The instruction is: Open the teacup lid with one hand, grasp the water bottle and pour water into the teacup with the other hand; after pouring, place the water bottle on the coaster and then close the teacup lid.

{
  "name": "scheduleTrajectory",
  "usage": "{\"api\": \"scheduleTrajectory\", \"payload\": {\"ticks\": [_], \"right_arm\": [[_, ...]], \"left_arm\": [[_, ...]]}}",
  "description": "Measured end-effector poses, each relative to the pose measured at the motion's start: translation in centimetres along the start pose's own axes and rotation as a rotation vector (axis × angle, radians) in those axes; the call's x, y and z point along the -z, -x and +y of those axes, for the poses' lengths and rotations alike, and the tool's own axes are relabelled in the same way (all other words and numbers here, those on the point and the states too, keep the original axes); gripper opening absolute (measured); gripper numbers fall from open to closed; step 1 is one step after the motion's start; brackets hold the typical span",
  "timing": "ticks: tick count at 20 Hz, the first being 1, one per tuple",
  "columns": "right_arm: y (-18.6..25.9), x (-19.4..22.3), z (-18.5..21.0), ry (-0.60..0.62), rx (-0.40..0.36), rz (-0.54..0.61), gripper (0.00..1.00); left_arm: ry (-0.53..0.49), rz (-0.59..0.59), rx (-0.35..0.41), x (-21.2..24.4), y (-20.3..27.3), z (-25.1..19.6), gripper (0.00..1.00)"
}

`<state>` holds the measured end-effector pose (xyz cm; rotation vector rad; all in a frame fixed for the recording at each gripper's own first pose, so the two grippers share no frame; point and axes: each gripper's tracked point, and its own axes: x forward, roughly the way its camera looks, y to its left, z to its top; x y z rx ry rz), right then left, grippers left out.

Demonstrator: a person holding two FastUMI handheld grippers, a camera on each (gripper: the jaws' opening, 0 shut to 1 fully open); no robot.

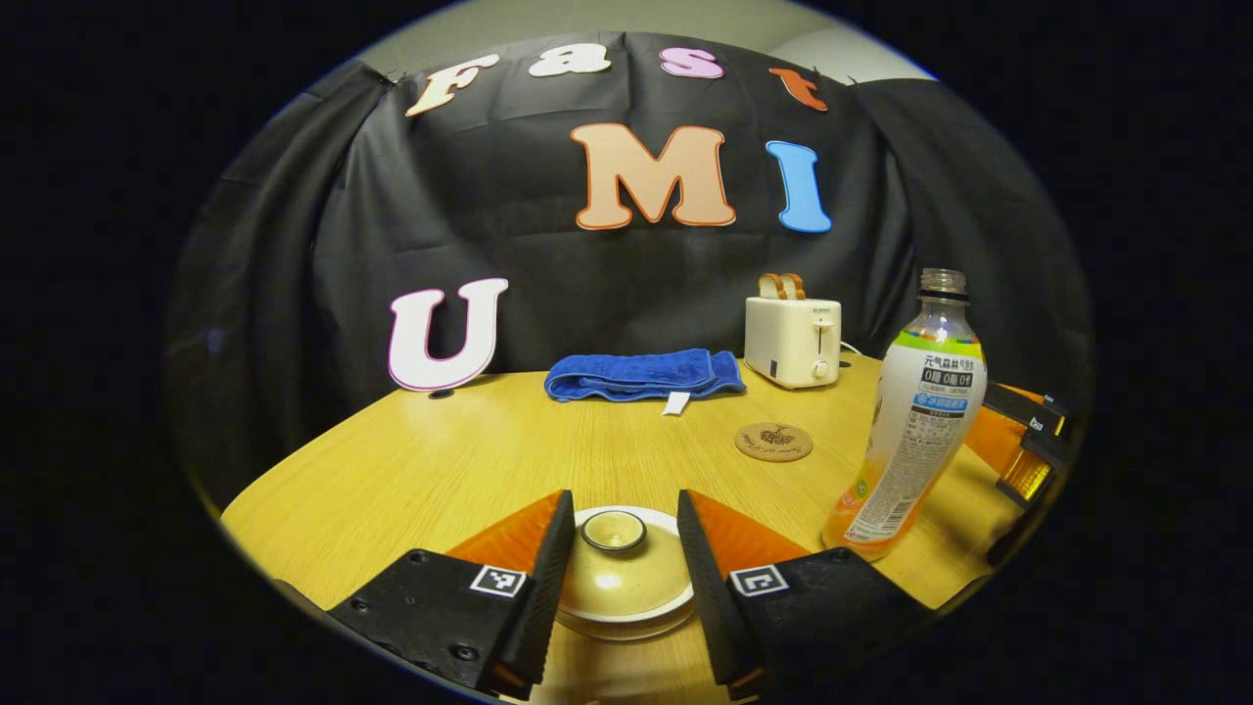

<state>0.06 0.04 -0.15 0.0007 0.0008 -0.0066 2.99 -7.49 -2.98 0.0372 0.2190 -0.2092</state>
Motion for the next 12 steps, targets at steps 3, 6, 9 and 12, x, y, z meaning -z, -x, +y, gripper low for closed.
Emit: {"api": "scheduleTrajectory", "payload": {"ticks": [3,6,9,12], "right_arm": [[-0.01,0.00,-0.04,0.000,0.003,0.001,0.97],[0.01,-0.02,-0.08,0.000,0.002,0.001,0.94],[0.02,0.00,-0.03,0.000,0.002,0.001,0.94],[0.00,0.06,-0.03,0.000,0.002,0.001,0.94]], "left_arm": [[0.002,0.000,-0.004,-0.12,-0.13,0.15,0.47],[-0.001,-0.002,-0.011,-0.19,-0.30,0.37,0.39],[0.000,-0.004,-0.011,-0.11,-0.35,0.32,0.30],[-0.006,-0.010,0.000,-0.21,-0.44,0.30,0.26]]}}
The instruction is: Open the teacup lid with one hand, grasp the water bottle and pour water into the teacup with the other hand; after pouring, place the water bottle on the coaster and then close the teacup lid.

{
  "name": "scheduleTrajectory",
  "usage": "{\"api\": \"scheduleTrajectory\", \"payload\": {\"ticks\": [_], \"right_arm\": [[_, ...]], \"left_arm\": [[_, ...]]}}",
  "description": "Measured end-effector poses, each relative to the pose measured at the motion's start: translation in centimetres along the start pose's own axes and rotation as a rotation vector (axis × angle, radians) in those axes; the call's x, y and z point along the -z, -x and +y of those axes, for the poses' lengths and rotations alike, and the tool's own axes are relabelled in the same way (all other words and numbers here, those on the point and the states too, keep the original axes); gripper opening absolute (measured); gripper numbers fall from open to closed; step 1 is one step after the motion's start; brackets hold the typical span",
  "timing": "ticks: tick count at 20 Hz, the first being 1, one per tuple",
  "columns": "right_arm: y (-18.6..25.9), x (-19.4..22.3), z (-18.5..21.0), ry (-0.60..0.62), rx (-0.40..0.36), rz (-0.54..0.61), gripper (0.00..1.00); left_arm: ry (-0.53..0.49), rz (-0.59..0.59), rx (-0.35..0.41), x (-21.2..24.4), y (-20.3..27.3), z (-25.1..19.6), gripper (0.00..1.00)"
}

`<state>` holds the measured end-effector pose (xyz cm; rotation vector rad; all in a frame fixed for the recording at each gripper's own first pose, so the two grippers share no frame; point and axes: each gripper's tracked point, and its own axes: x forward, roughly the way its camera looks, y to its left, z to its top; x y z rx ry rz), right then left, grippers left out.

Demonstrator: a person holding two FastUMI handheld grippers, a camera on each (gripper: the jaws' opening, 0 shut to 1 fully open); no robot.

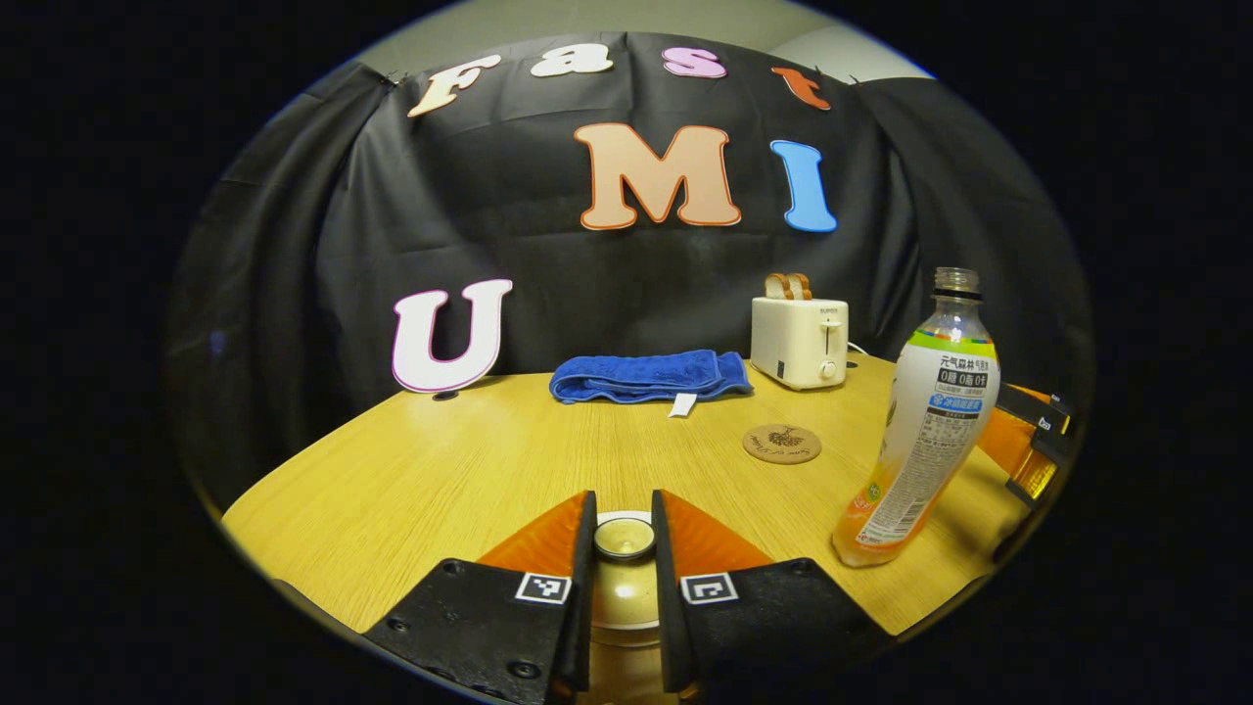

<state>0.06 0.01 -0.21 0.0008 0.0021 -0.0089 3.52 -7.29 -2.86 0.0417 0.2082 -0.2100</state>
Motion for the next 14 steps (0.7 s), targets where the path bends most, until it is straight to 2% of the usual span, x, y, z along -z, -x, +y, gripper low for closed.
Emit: {"api": "scheduleTrajectory", "payload": {"ticks": [5,6,7,8,9,10,11,12,14], "right_arm": [[0.0,0.0,0.1,0.000,-0.004,0.000,0.94],[0.0,0.0,0.2,0.000,-0.013,0.002,0.98],[0.1,0.0,0.4,0.000,-0.022,0.003,0.94],[0.0,0.0,0.5,0.000,-0.032,0.002,0.97],[0.1,0.0,0.7,0.000,-0.042,0.003,0.94],[0.1,0.1,0.8,-0.001,-0.052,0.005,0.98],[0.1,0.0,0.8,-0.001,-0.060,0.005,0.94],[0.2,0.0,0.8,-0.001,-0.066,0.006,0.98],[0.6,0.0,0.8,-0.002,-0.079,0.006,0.97]], "left_arm": [[0.008,-0.010,0.005,-0.2,-0.2,-0.1,0.22],[0.013,-0.008,0.006,-0.1,-0.2,0.0,0.22],[0.026,-0.009,0.006,-0.2,-0.2,0.0,0.22],[0.037,-0.013,0.006,-0.4,-0.1,0.0,0.22],[0.043,-0.022,0.003,-0.7,0.0,0.2,0.22],[0.043,-0.027,-0.002,-0.8,0.3,0.4,0.22],[0.040,-0.035,-0.005,-1.2,0.5,0.5,0.22],[0.041,-0.047,-0.010,-1.6,0.7,0.7,0.22],[0.036,-0.070,-0.014,-2.5,1.2,1.0,0.22]]}}
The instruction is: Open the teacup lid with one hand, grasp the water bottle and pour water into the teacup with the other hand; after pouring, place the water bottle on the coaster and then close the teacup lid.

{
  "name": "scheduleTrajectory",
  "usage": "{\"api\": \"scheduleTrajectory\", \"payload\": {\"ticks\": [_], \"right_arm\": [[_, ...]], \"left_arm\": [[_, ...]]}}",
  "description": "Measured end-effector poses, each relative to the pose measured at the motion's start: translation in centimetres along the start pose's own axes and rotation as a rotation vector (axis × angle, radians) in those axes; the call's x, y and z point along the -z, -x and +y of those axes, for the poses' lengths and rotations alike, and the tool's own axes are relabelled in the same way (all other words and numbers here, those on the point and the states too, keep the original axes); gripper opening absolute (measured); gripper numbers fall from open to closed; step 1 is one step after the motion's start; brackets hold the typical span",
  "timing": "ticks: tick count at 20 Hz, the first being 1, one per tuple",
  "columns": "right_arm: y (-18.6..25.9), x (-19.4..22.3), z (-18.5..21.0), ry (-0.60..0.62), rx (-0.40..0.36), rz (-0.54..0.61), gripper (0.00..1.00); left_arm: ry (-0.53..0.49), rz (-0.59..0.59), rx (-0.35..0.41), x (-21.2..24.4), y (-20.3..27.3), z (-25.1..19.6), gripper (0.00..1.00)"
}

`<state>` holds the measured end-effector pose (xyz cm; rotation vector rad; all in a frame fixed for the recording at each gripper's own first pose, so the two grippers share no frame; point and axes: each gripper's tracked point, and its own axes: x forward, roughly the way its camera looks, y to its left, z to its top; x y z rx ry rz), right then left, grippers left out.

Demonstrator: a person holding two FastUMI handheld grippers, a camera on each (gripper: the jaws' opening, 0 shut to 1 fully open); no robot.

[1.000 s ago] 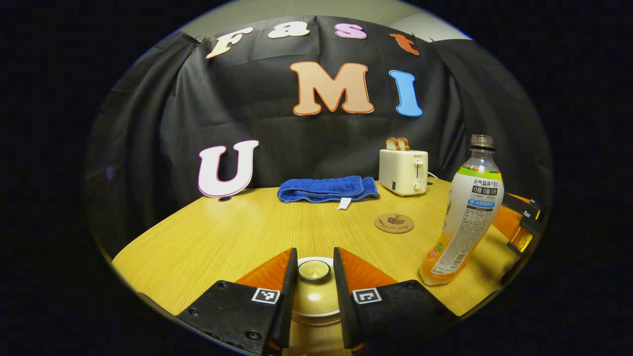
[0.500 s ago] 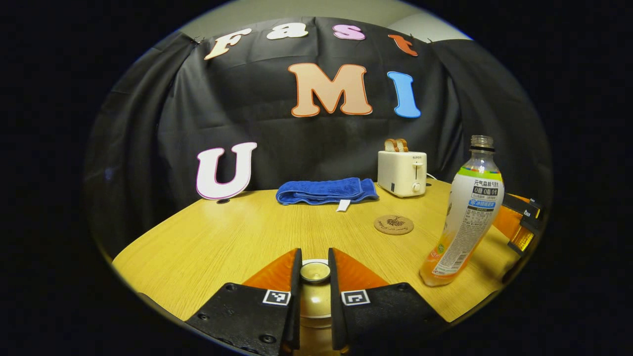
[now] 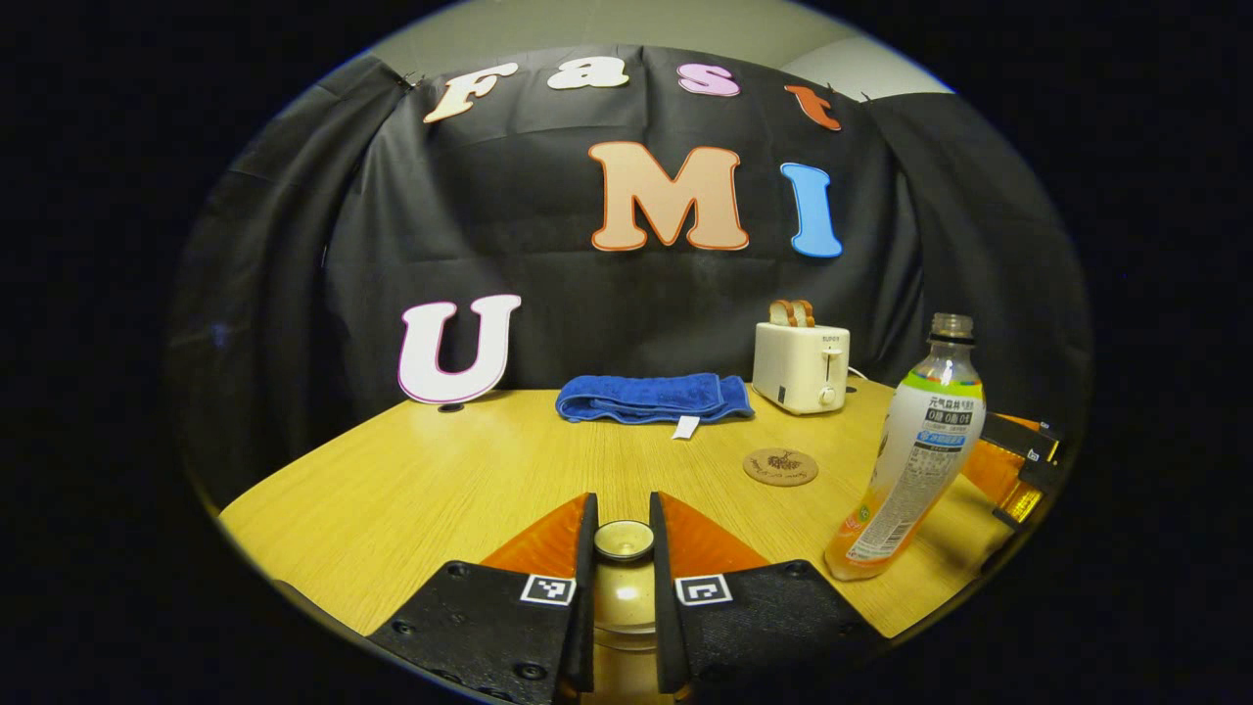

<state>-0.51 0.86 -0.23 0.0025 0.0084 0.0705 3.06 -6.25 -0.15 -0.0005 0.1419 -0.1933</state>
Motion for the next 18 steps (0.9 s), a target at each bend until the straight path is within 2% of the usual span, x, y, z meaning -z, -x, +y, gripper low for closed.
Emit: {"api": "scheduleTrajectory", "payload": {"ticks": [1,2,9,11,13,14,15,17,18], "right_arm": [[0.2,0.0,0.2,0.000,-0.012,0.001,1.00],[0.4,0.0,0.5,-0.001,-0.029,0.001,0.94],[2.3,0.2,4.4,-0.007,-0.186,0.012,0.93],[2.7,0.0,5.3,-0.008,-0.217,0.004,0.97],[3.1,0.2,6.3,-0.010,-0.244,0.008,0.94],[3.1,0.3,6.6,-0.009,-0.255,0.009,0.97],[3.2,0.2,7.0,-0.010,-0.265,0.010,0.93],[3.2,0.2,7.8,-0.008,-0.283,0.012,0.93],[3.2,0.3,8.2,-0.008,-0.290,0.014,0.97]], "left_arm": [[-0.004,-0.010,-0.003,-0.4,0.2,0.1,0.23],[-0.007,-0.021,-0.008,-0.8,0.4,0.3,0.22],[-0.010,-0.052,-0.031,-2.1,1.7,1.5,0.22],[-0.015,-0.054,-0.037,-2.2,2.0,1.8,0.22],[-0.019,-0.058,-0.043,-2.3,2.3,2.1,0.22],[-0.021,-0.061,-0.045,-2.4,2.4,2.2,0.22],[-0.023,-0.063,-0.048,-2.4,2.6,2.4,0.23],[-0.023,-0.069,-0.054,-2.7,2.9,2.7,0.22],[-0.021,-0.071,-0.058,-2.7,3.0,2.9,0.22]]}}
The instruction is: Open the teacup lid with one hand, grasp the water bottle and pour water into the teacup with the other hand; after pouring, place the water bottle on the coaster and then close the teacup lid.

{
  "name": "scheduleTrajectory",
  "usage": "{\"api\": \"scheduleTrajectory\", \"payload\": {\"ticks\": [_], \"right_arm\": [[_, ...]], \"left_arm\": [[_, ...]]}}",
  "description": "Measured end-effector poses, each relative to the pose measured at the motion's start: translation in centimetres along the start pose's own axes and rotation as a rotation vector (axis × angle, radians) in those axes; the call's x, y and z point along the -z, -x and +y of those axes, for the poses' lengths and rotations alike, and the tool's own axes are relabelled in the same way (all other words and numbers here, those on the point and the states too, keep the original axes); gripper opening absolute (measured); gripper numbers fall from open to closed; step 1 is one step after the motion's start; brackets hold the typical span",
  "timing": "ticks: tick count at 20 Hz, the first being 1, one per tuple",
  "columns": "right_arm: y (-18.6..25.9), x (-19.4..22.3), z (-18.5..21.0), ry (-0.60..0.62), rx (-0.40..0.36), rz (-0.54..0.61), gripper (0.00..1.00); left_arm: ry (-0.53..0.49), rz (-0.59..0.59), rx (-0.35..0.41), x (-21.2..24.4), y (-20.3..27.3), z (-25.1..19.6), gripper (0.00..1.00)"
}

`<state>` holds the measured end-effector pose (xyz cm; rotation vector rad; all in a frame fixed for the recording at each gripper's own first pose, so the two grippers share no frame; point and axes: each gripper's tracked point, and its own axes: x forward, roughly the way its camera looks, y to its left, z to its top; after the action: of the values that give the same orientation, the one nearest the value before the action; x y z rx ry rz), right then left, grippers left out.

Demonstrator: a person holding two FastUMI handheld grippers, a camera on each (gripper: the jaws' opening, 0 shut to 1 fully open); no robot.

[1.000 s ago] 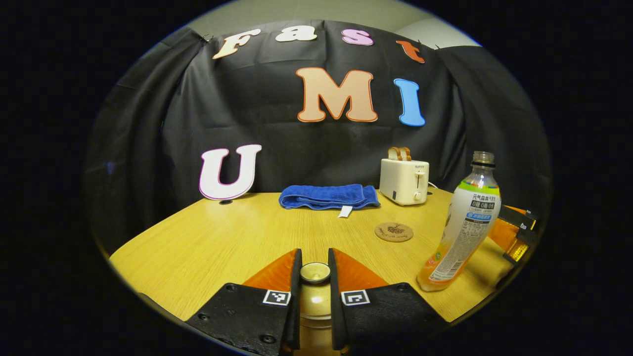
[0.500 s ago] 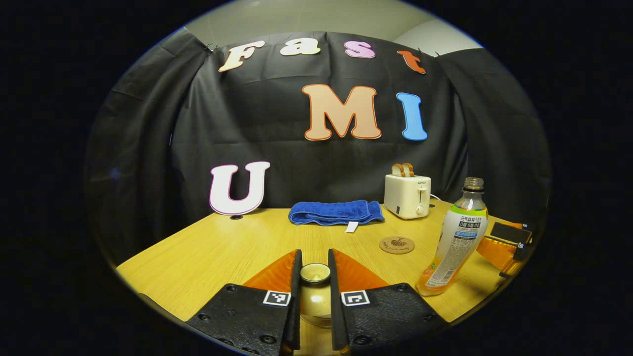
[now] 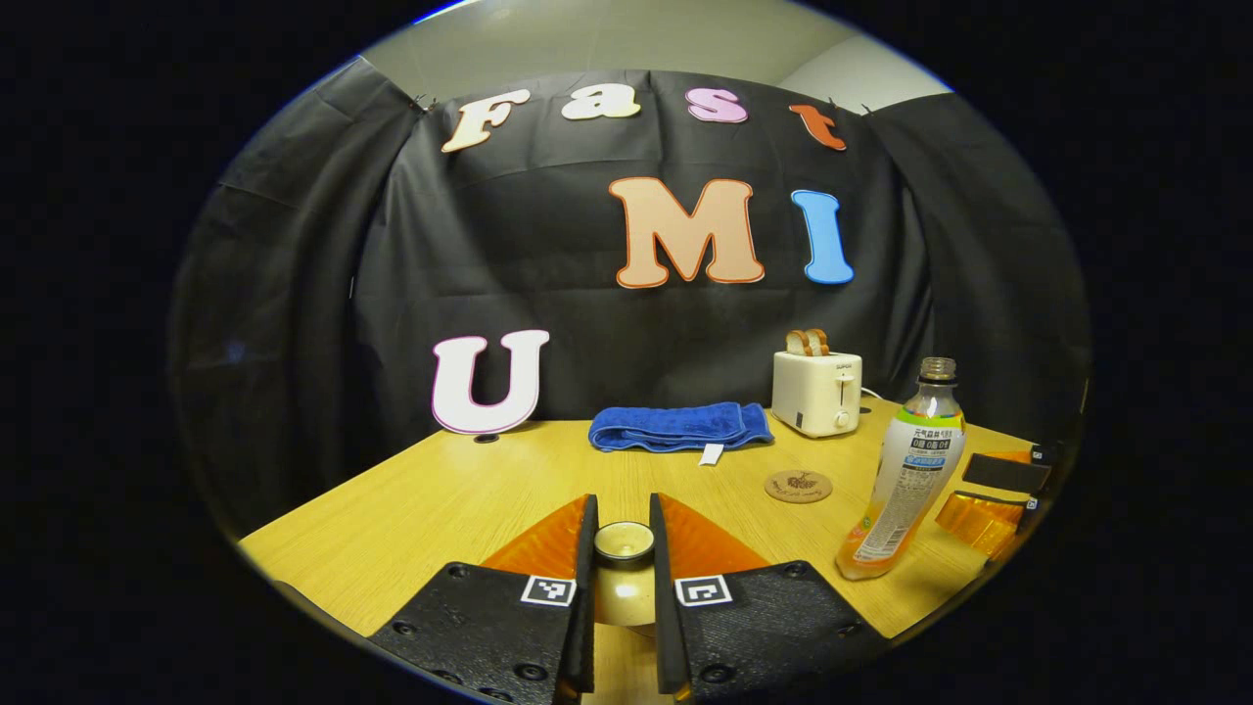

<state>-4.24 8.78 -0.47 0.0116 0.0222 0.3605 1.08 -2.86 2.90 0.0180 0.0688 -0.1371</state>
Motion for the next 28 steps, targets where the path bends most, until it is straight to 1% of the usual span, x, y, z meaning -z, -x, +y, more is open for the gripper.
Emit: {"api": "scheduleTrajectory", "payload": {"ticks": [2,3,4,5,6,7,9,10,11,13,14,15,16,17,18,21,25,28], "right_arm": [[-0.4,0.1,0.6,-0.001,-0.012,0.004,0.94],[-0.8,0.1,0.8,-0.001,-0.015,0.007,0.97],[-0.9,0.3,1.0,-0.001,-0.018,0.009,0.94],[-1.3,0.3,1.2,-0.003,-0.020,0.011,0.97],[-1.5,0.3,1.3,-0.002,-0.022,0.015,0.97],[-1.9,0.4,1.5,0.000,-0.024,0.018,0.94],[-2.4,0.7,1.8,0.002,-0.025,0.033,0.94],[-2.6,0.8,1.9,0.000,-0.024,0.041,0.97],[-2.9,1.0,1.9,-0.002,-0.021,0.050,0.94],[-3.6,1.2,1.8,0.000,-0.018,0.067,0.94],[-3.9,1.3,1.9,0.001,-0.018,0.074,0.97],[-4.1,1.5,1.9,0.001,-0.017,0.080,0.97],[-4.2,1.6,1.9,0.001,-0.013,0.089,0.94],[-4.5,1.8,2.0,0.002,-0.014,0.101,0.94],[-4.8,2.1,1.8,0.003,-0.010,0.114,1.00],[-5.2,2.6,1.9,0.005,-0.005,0.148,0.80],[-5.2,2.6,2.2,0.029,-0.013,0.155,0.70],[-5.4,2.5,2.5,0.072,-0.026,0.162,0.69]], "left_arm": [[0.003,-0.003,-0.009,-0.1,0.2,0.5,0.22],[0.004,-0.006,-0.015,-0.2,0.3,0.7,0.22],[0.005,-0.007,-0.019,-0.2,0.4,0.9,0.22],[0.006,-0.010,-0.023,-0.2,0.6,1.1,0.22],[0.007,-0.010,-0.027,-0.3,0.6,1.3,0.22],[0.007,-0.011,-0.030,-0.2,0.6,1.5,0.22],[0.015,-0.012,-0.034,-0.4,0.7,1.8,0.22],[0.015,-0.011,-0.040,-0.2,0.8,1.9,0.22],[0.015,-0.011,-0.043,-0.3,0.7,2.1,0.22],[0.018,-0.011,-0.048,-0.3,0.8,2.3,0.22],[0.020,-0.011,-0.050,-0.3,0.8,2.4,0.22],[0.019,-0.011,-0.053,-0.3,0.7,2.5,0.22],[0.018,-0.013,-0.056,-0.4,0.8,2.6,0.22],[0.017,-0.015,-0.059,-0.4,0.8,2.8,0.22],[0.018,-0.016,-0.061,-0.4,0.8,2.9,0.22],[0.022,-0.022,-0.067,-0.8,0.9,3.3,0.22],[0.020,-0.024,-0.076,-0.7,1.1,3.8,0.22],[0.028,-0.027,-0.088,-0.8,1.4,4.5,0.22]]}}
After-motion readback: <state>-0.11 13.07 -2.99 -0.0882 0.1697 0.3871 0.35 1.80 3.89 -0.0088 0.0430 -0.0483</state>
